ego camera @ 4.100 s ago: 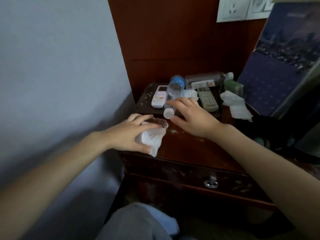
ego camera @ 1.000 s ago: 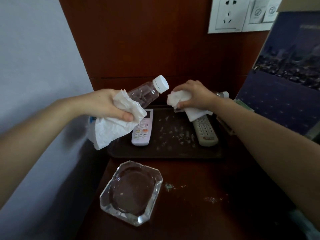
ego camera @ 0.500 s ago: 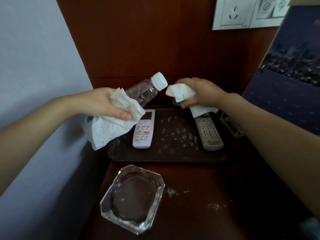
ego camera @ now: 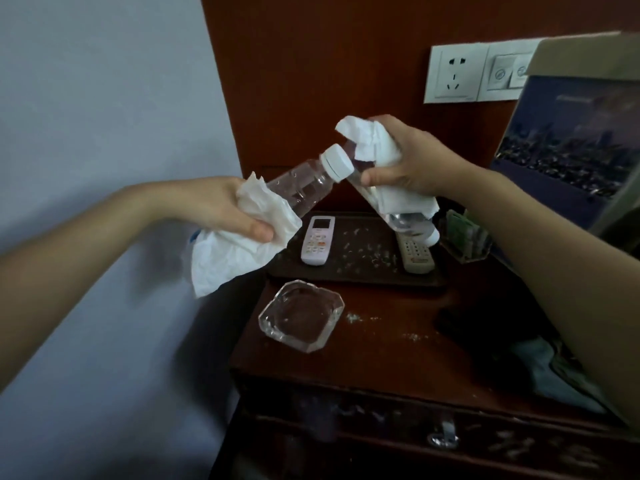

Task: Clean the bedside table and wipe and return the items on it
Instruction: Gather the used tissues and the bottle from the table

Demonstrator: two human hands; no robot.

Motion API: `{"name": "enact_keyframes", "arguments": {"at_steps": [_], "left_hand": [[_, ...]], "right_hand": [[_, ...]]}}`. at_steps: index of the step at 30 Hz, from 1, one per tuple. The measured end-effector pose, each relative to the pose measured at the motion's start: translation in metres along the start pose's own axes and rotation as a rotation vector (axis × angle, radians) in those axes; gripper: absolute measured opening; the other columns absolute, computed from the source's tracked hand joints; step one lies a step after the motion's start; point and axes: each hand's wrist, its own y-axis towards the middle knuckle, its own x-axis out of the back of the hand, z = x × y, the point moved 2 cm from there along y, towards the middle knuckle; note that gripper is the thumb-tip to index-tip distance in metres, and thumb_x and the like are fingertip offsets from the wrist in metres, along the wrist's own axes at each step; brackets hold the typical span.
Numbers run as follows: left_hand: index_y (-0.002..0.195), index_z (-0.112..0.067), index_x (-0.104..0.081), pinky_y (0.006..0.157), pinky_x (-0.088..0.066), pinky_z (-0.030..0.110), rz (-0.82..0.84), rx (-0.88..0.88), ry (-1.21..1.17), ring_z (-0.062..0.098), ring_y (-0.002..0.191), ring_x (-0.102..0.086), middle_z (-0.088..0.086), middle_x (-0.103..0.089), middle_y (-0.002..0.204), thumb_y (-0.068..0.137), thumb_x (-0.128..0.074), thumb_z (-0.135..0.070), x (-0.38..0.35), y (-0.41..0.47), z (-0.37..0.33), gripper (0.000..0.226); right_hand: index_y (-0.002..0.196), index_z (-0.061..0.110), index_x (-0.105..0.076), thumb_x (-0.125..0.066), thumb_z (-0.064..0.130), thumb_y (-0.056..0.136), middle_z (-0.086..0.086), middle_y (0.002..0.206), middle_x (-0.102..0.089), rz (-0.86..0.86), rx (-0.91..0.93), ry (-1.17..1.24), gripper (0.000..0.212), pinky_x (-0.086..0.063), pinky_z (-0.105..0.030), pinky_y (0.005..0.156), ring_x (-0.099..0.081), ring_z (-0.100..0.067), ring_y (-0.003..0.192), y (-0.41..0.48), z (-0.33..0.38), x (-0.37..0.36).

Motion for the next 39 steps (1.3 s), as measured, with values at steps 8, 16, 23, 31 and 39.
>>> {"name": "enact_keyframes", "arguments": {"at_steps": [8, 16, 23, 31, 39], "left_hand": [[0.081, -0.038, -0.071, 0.080, -0.053, 0.023, -0.060, 0.088, -0.083, 0.005, 0.088, -0.068, -0.010, -0.073, 0.088, 0.027, -0.073, -0.078, -0.023, -0.089, -0.033, 0.068], [0.058, -0.046, -0.067, 0.058, -0.046, 0.011, 0.166, 0.043, -0.166, -0.004, 0.065, -0.064, -0.019, -0.068, 0.065, 0.061, -0.085, -0.028, -0.092, -0.140, -0.076, 0.025], [0.073, -0.042, -0.070, 0.068, -0.051, 0.018, 0.610, -0.235, -0.300, -0.001, 0.074, -0.065, -0.017, -0.070, 0.075, 0.071, -0.078, -0.012, -0.189, -0.122, -0.090, 0.031], [0.108, -0.018, -0.064, 0.077, -0.054, 0.022, 0.836, -0.404, -0.090, 0.008, 0.090, -0.067, -0.007, -0.072, 0.095, 0.070, -0.078, -0.035, -0.306, -0.083, -0.132, 0.044], [0.082, -0.036, -0.065, 0.061, -0.049, 0.013, 0.713, -0.579, 0.152, -0.003, 0.072, -0.063, -0.016, -0.068, 0.076, 0.076, -0.072, -0.035, -0.424, -0.064, -0.210, 0.009]], "right_hand": [[0.134, 0.025, -0.036, -0.075, 0.033, 0.072, 0.026, 0.095, -0.045, -0.020, 0.105, 0.101, 0.074, -0.030, 0.009, 0.059, -0.040, 0.017, 0.086, -0.054, 0.063, 0.005], [0.125, 0.030, -0.040, -0.070, 0.042, 0.071, 0.022, 0.092, -0.050, 0.141, 0.081, 0.018, 0.063, -0.038, -0.012, 0.063, -0.050, 0.008, 0.083, -0.132, 0.125, 0.006], [0.104, 0.037, -0.044, -0.061, 0.059, 0.054, 0.020, 0.085, -0.055, 0.171, -0.126, 0.008, 0.057, -0.039, 0.000, 0.053, -0.053, 0.019, 0.069, -0.223, 0.112, -0.013], [0.100, 0.033, -0.042, -0.055, 0.066, 0.050, 0.019, 0.082, -0.053, 0.109, -0.494, -0.114, 0.061, -0.034, 0.002, 0.049, -0.048, 0.022, 0.062, -0.365, 0.081, -0.014], [0.093, 0.043, -0.039, -0.064, 0.063, 0.054, 0.018, 0.082, -0.053, 0.040, -0.627, -0.164, 0.050, -0.035, -0.001, 0.047, -0.049, 0.020, 0.062, -0.492, 0.024, -0.014]]}}
